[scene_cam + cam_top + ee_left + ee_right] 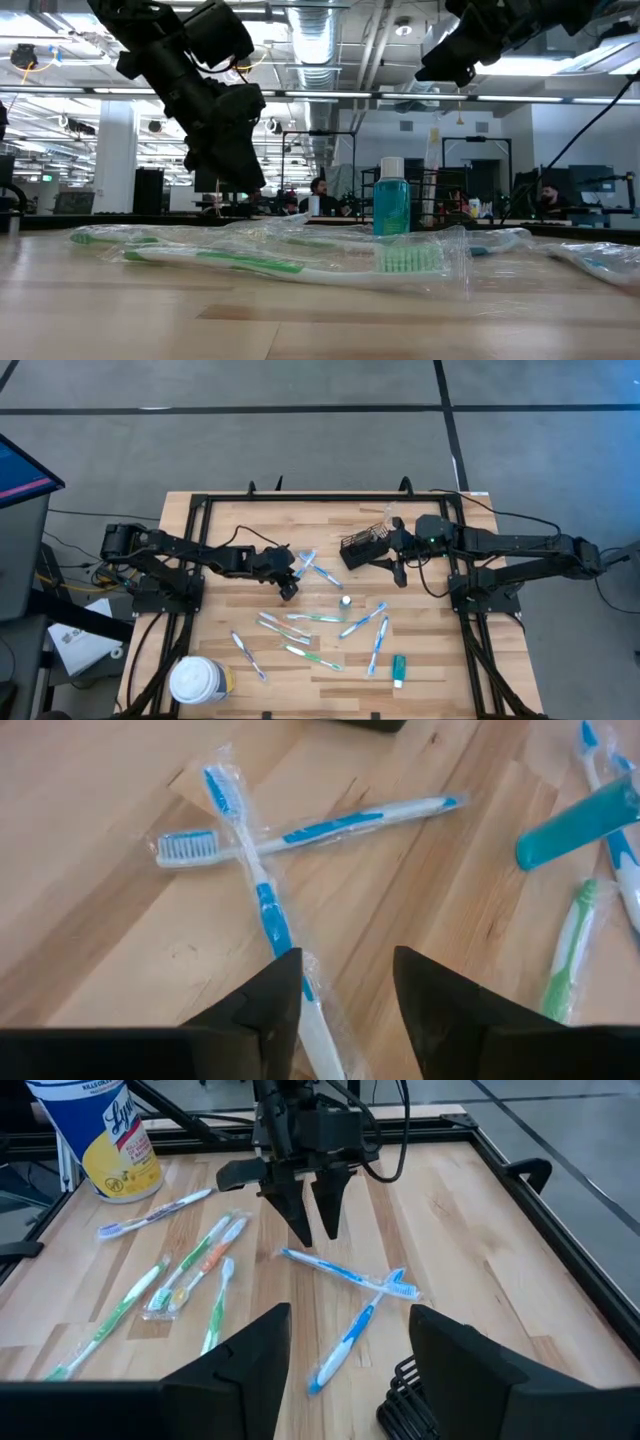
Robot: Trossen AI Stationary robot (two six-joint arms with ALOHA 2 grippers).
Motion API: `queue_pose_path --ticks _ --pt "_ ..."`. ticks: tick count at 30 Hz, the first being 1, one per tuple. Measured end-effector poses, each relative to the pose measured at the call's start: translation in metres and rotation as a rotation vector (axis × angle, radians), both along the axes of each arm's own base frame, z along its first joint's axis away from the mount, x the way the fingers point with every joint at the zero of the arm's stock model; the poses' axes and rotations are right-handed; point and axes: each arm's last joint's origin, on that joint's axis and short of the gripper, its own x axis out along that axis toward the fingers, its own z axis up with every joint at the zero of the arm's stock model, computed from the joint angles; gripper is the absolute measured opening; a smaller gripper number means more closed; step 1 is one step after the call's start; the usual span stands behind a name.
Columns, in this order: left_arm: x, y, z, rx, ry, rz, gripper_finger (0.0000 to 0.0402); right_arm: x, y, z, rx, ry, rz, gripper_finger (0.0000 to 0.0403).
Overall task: Pick & Place toothbrushing station
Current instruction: Put the blue toothbrush into the mesh organizer
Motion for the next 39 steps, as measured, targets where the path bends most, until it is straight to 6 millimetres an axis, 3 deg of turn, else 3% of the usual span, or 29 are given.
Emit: queue_pose_path --ticks 7,23,39 --pt "-0.002 -0.008 -0.003 0.017 0.012 -0.009 0.0189 0.0 0.0 0.0 0.0 0.002 0.0 0.0194" --pt "-0.013 -0.017 -0.018 0.036 0.007 0.081 0.0191 0.0 0.0 0.0 0.001 0.002 0.0 0.018" --pt "-0.001 -0.017 -0.054 0.049 0.085 0.089 0.0191 0.0 0.003 0.0 0.001 0.003 0.014 0.0171"
